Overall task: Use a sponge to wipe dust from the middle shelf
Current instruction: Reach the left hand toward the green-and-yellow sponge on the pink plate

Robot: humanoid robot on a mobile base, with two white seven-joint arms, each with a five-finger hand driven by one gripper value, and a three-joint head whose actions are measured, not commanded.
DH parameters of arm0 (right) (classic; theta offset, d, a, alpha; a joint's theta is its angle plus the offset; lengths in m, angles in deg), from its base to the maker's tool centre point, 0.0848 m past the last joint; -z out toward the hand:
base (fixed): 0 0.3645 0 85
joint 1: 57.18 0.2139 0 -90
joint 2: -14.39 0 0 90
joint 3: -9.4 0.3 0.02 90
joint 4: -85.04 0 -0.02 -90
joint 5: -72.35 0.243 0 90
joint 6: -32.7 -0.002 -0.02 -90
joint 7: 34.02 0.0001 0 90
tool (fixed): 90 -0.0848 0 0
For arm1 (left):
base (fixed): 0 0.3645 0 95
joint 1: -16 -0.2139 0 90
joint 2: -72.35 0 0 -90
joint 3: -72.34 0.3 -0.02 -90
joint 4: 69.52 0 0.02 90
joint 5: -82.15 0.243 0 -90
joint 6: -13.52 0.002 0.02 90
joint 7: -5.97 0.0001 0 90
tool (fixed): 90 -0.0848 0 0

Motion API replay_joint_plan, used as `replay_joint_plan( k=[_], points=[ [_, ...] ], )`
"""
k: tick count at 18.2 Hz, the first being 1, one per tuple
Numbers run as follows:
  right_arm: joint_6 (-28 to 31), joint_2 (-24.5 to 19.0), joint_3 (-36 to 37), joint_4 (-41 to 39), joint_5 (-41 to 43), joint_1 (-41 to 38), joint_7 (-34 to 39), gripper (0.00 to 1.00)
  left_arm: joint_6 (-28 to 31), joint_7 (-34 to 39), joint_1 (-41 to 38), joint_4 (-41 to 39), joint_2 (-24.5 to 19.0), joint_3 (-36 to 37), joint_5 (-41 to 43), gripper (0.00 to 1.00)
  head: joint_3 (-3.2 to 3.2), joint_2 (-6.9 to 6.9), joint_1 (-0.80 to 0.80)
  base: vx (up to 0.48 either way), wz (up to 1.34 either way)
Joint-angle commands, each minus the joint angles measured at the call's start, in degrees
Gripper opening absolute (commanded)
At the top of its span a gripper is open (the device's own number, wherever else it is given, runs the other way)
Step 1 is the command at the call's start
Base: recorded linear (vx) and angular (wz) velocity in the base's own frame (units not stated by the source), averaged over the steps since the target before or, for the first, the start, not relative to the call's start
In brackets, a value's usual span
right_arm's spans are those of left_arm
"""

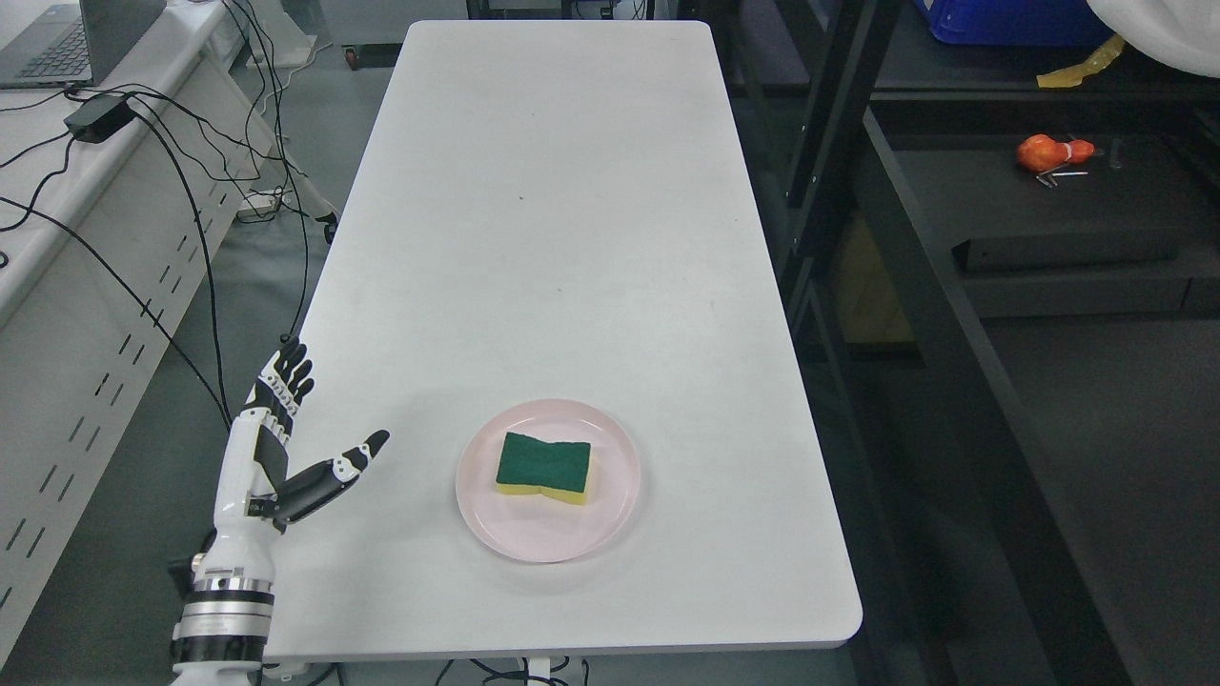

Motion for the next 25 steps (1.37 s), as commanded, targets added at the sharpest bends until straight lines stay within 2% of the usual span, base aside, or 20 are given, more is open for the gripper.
replay_joint_plan(
  k=[1,5,7,11,13,16,18,21,25],
  points=[
    [0.05,1.00,0.01,-1.00,0.00,-0.03,-0.02,1.00,-0.08,0.06,0.17,0.01,-1.00,0.39,-0.35,0.98,0.00,0.00,0.00,-0.010,0.00],
    [0.05,1.00,0.01,-1.00,0.00,0.06,-0.02,1.00,-1.31,-2.13,1.04,0.18,-2.10,0.48,-0.18,0.98,0.00,0.00,0.00,-0.003,0.00],
    [0.05,1.00,0.01,-1.00,0.00,-0.03,-0.02,1.00,-4.63,-5.03,2.54,0.53,-5.87,0.92,1.74,0.97,0.00,0.00,0.00,0.000,0.00],
    [0.05,1.00,0.01,-1.00,0.00,-0.03,-0.02,1.00,-16.57,-6.18,9.12,3.95,-17.29,5.30,20.59,0.95,0.00,0.00,0.00,0.000,0.00],
    [0.05,1.00,0.01,-1.00,0.00,-0.03,-0.02,1.00,-22.73,-8.98,13.60,5.10,-20.55,7.24,31.50,0.94,0.00,0.00,0.00,0.000,0.00],
    [0.05,1.00,0.01,-1.00,0.00,-0.03,-0.02,1.00,-29.59,-15.92,20.02,5.63,-23.11,10.75,45.58,0.89,0.00,0.00,0.00,0.000,0.00],
    [0.05,1.00,0.01,-1.00,0.00,0.06,-0.02,1.00,-33.11,-17.34,22.48,5.81,-23.47,14.87,51.30,0.87,0.00,0.00,0.00,0.000,0.00],
    [0.05,1.00,0.01,-1.00,0.00,-0.03,-0.02,1.00,-34.53,-20.49,25.12,5.46,-24.95,20.77,55.71,0.85,0.00,0.00,0.00,0.000,0.00],
    [0.05,1.00,0.01,-1.00,0.00,0.06,-0.02,1.00,-34.53,-23.93,28.38,5.81,-25.84,22.01,59.75,0.85,0.00,0.00,0.00,0.000,0.00]
  ],
)
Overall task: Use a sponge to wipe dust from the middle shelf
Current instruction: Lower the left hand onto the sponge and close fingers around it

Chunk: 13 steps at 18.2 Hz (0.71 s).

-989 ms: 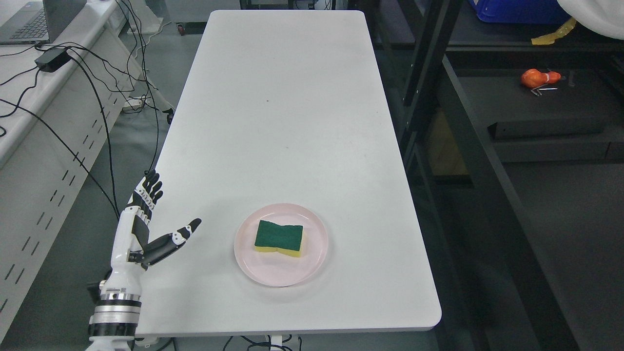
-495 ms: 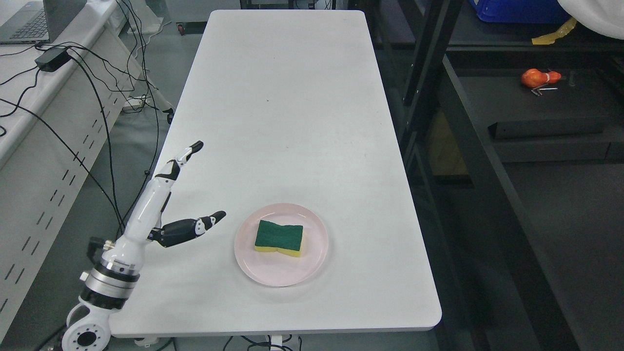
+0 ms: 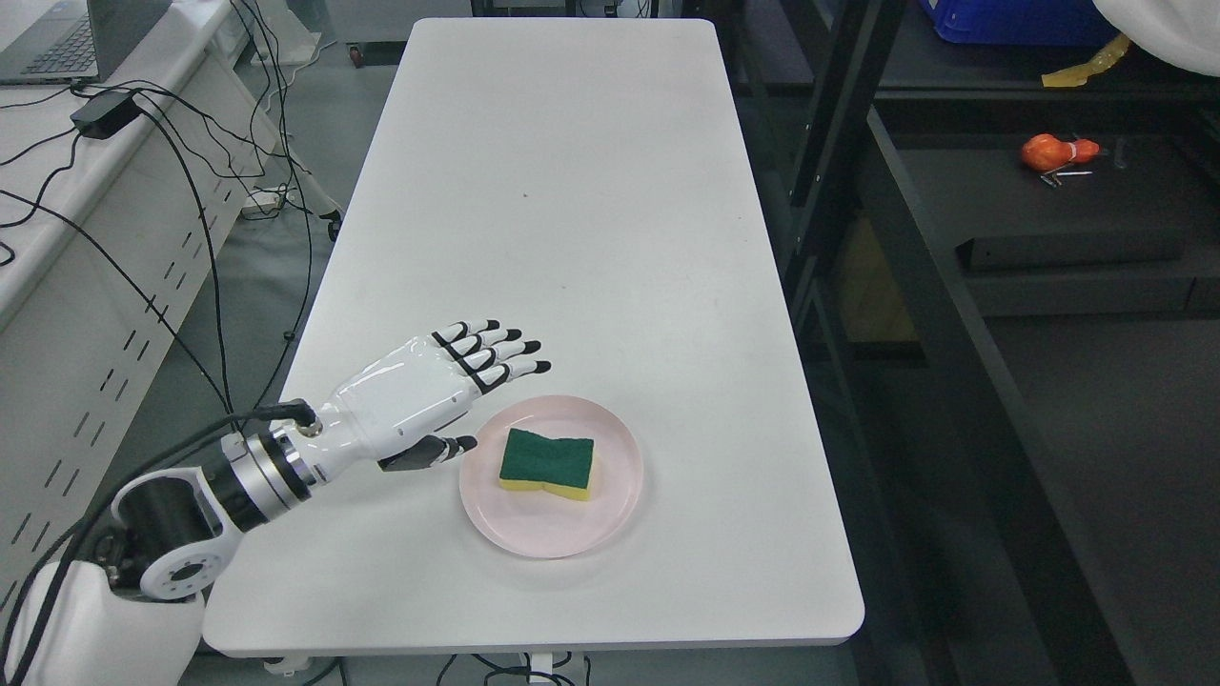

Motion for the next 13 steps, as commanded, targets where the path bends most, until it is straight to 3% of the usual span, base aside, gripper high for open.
replay_joint_plan(
  k=[1,4,13],
  points=[
    [0.05,1.00,-0.08,-1.00,0.00,-0.02,-0.05,1.00,-0.36,-2.23,5.31,1.56,-6.16,9.90,10.82,0.86,0.00,0.00,0.00,0.000,0.00],
    [0.05,1.00,0.01,-1.00,0.00,0.06,-0.05,1.00,-0.28,-2.14,5.92,2.01,-5.11,14.46,12.76,0.86,0.00,0.00,0.00,0.000,0.00],
    [0.05,1.00,0.01,-1.00,0.00,0.06,-0.05,1.00,-0.28,-1.88,6.28,5.78,0.52,18.96,16.54,0.79,0.00,0.00,0.00,0.000,0.00]
  ],
)
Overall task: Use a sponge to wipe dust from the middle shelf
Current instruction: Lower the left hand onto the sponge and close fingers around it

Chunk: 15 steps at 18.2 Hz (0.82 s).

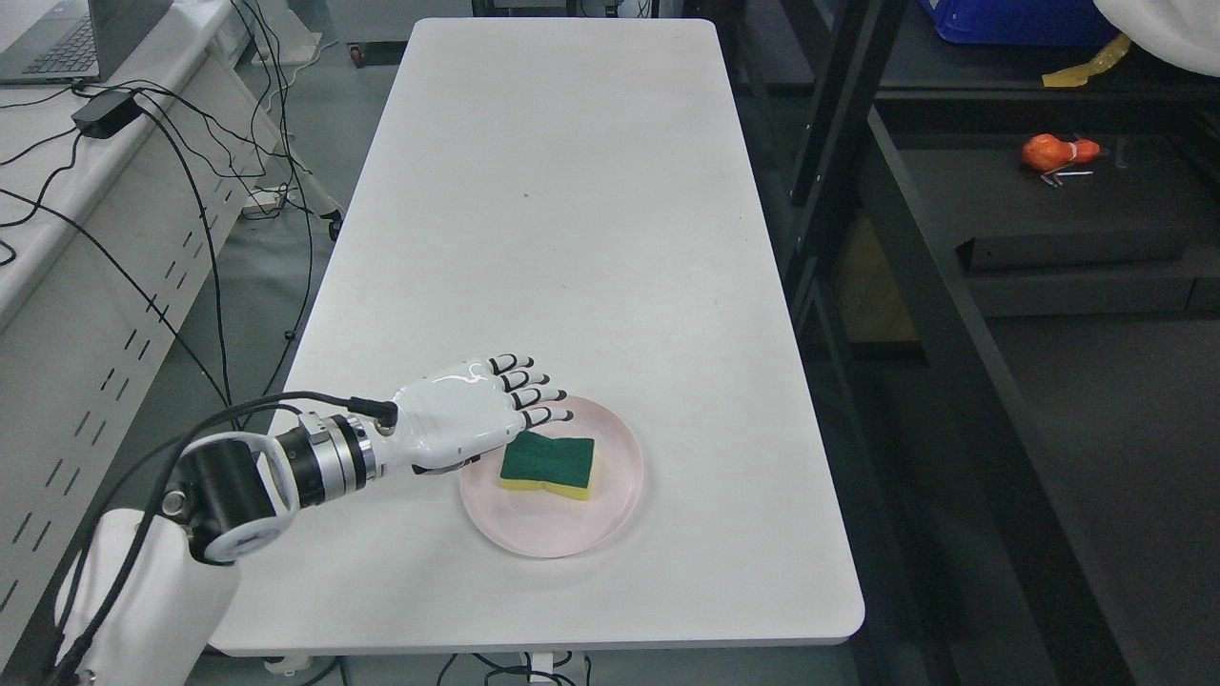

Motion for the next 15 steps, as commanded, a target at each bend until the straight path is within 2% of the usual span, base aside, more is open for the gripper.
replay_joint_plan(
  k=[1,9,11,15],
  points=[
    [0.05,1.00,0.01,-1.00,0.00,-0.03,-0.05,1.00,0.03,0.22,0.75,4.21,2.92,7.50,2.98,0.76,0.00,0.00,0.00,0.000,0.00],
    [0.05,1.00,0.01,-1.00,0.00,-0.03,-0.05,1.00,0.21,-0.13,0.23,4.83,3.72,6.62,2.89,0.63,0.00,0.00,0.00,0.000,0.00],
    [0.05,1.00,-0.08,-1.00,0.00,-0.03,-0.05,1.00,0.12,-0.13,-0.30,4.83,3.80,4.26,1.40,0.53,0.00,0.00,0.00,0.000,0.00],
    [0.05,1.00,0.01,-1.00,0.00,-0.03,-0.05,1.00,-0.06,-0.04,-3.82,4.83,4.07,-0.14,-9.83,0.27,0.00,0.00,0.00,0.000,0.00]
  ],
)
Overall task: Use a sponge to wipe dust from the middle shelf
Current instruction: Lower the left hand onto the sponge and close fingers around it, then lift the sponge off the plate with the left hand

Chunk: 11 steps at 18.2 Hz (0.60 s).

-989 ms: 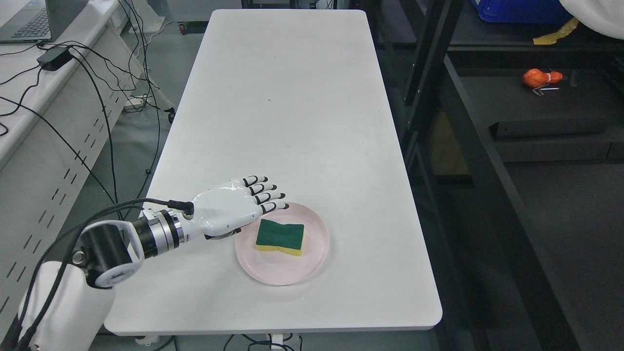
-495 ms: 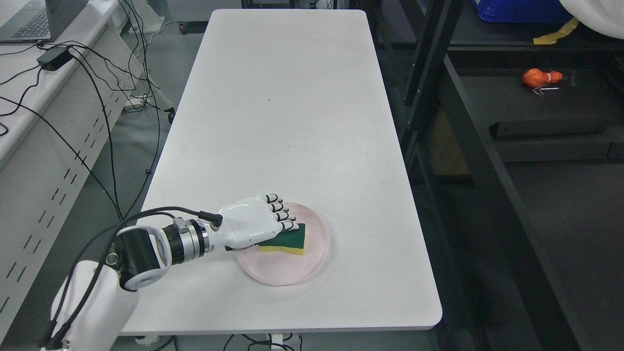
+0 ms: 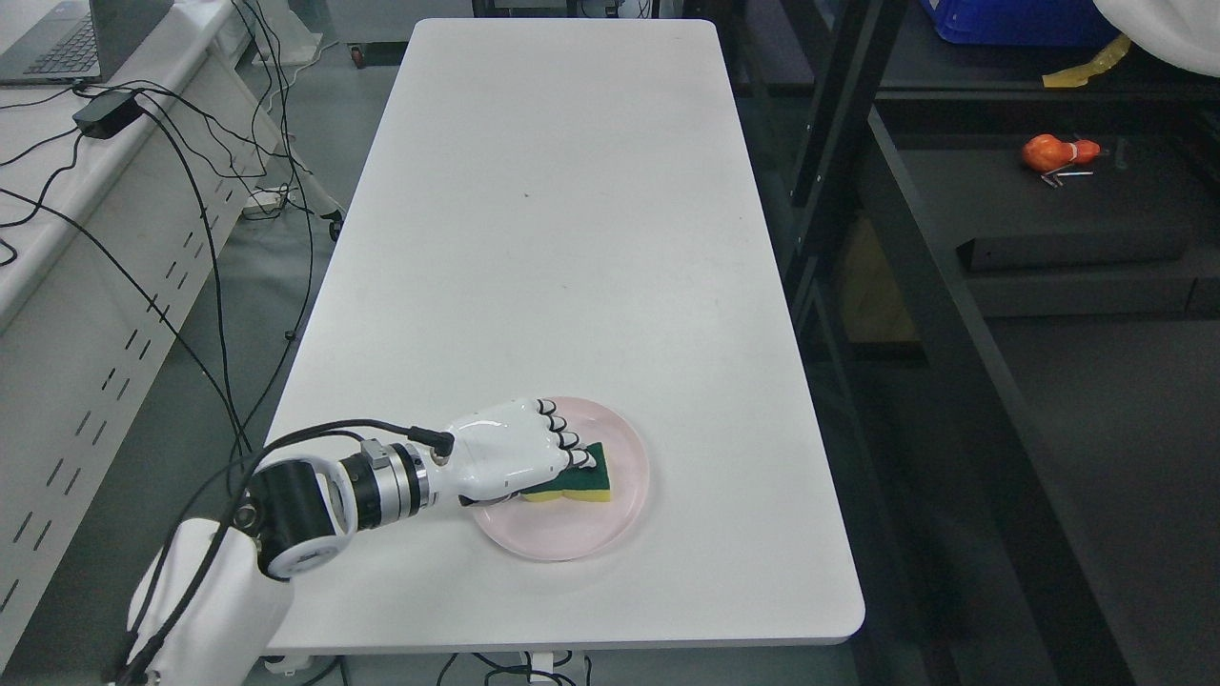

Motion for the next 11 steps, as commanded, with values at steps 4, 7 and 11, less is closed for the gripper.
replay_joint_plan(
  k=[4,7,11],
  points=[
    [0.05,1.00,0.02,-1.00,0.00,0.06,-0.05,1.00,-1.72,-5.55,-3.55,2.31,0.67,-10.11,-17.12,0.00,0.00,0.00,0.00,0.000,0.00],
    [0.05,1.00,-0.07,-1.00,0.00,-0.03,-0.05,1.00,-1.72,-8.38,-4.77,2.85,1.20,-15.20,-21.88,0.00,0.00,0.00,0.00,0.000,0.00],
    [0.05,1.00,0.02,-1.00,0.00,0.06,-0.05,1.00,-1.72,-8.30,-4.17,2.85,5.31,-21.80,-33.29,0.00,0.00,0.00,0.00,0.000,0.00]
  ],
)
